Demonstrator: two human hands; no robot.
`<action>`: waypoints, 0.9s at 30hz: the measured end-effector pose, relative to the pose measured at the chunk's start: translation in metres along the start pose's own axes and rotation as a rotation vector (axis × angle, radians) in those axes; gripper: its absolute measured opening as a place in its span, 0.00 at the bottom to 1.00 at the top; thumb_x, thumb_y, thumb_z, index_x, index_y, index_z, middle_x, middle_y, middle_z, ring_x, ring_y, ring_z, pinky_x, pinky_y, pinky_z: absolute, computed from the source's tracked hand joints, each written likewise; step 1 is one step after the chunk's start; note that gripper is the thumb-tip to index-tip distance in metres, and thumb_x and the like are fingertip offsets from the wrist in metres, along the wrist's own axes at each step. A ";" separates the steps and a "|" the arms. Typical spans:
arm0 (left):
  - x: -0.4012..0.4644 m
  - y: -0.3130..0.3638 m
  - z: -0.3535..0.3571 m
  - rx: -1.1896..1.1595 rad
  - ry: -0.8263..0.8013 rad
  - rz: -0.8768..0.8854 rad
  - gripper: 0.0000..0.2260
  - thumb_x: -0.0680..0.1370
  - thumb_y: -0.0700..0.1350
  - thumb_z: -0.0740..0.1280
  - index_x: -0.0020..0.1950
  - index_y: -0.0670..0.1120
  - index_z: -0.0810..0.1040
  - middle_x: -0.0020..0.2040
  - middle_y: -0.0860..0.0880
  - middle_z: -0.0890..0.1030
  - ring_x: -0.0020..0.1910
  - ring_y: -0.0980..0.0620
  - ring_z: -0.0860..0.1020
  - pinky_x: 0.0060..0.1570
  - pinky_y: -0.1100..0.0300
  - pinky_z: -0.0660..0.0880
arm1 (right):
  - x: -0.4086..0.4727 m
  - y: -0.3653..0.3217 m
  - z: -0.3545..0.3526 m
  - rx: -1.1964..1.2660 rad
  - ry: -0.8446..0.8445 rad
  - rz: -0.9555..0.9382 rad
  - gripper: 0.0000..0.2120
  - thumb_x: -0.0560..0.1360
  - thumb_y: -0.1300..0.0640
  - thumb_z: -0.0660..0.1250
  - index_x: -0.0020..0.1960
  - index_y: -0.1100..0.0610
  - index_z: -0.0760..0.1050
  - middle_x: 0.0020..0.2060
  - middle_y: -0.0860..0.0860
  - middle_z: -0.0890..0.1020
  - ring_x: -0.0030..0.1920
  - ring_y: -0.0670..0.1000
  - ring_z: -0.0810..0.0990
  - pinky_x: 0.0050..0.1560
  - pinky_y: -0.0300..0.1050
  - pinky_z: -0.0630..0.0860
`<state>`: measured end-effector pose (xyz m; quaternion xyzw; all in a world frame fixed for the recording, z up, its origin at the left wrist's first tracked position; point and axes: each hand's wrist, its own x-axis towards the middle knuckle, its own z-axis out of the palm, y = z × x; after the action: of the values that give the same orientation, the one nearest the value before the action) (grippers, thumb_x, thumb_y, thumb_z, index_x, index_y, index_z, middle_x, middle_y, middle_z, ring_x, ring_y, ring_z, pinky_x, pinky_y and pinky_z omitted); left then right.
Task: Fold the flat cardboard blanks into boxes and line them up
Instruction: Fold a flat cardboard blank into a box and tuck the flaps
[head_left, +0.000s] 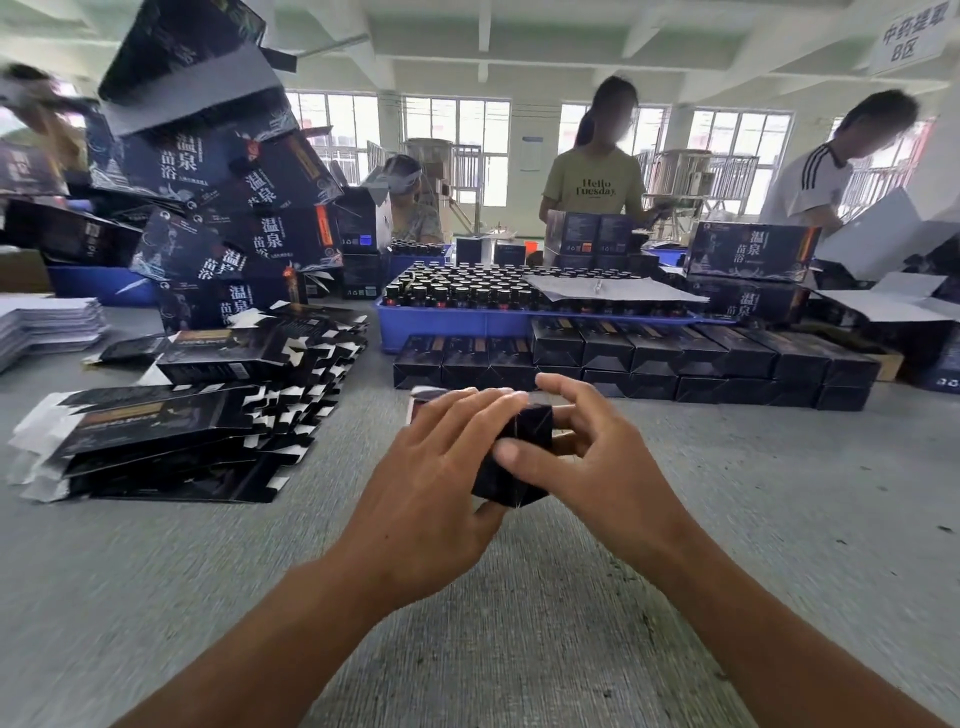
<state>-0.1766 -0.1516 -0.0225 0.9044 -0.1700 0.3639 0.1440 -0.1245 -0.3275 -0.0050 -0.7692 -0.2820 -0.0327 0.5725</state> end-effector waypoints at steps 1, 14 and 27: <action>0.000 0.000 0.001 0.017 -0.022 0.029 0.39 0.71 0.45 0.76 0.79 0.51 0.61 0.76 0.55 0.67 0.76 0.52 0.62 0.72 0.49 0.67 | 0.000 0.001 0.003 -0.064 0.004 -0.003 0.38 0.65 0.35 0.76 0.72 0.38 0.66 0.55 0.40 0.80 0.52 0.42 0.83 0.47 0.36 0.81; 0.012 -0.010 -0.007 -0.805 0.162 -0.690 0.23 0.79 0.54 0.68 0.73 0.63 0.65 0.60 0.55 0.82 0.55 0.63 0.80 0.45 0.74 0.74 | 0.011 0.013 -0.002 0.162 -0.109 0.251 0.29 0.56 0.58 0.77 0.56 0.53 0.76 0.46 0.48 0.87 0.47 0.48 0.86 0.50 0.45 0.81; 0.006 -0.001 -0.008 -0.806 0.058 -0.436 0.26 0.76 0.48 0.74 0.63 0.75 0.69 0.55 0.65 0.79 0.53 0.61 0.81 0.43 0.66 0.80 | 0.007 0.000 -0.008 0.276 0.101 -0.074 0.20 0.77 0.60 0.71 0.65 0.43 0.75 0.54 0.38 0.84 0.55 0.39 0.83 0.46 0.30 0.78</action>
<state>-0.1769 -0.1488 -0.0133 0.7802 -0.0997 0.2552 0.5624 -0.1168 -0.3319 0.0003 -0.6697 -0.2828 -0.0534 0.6846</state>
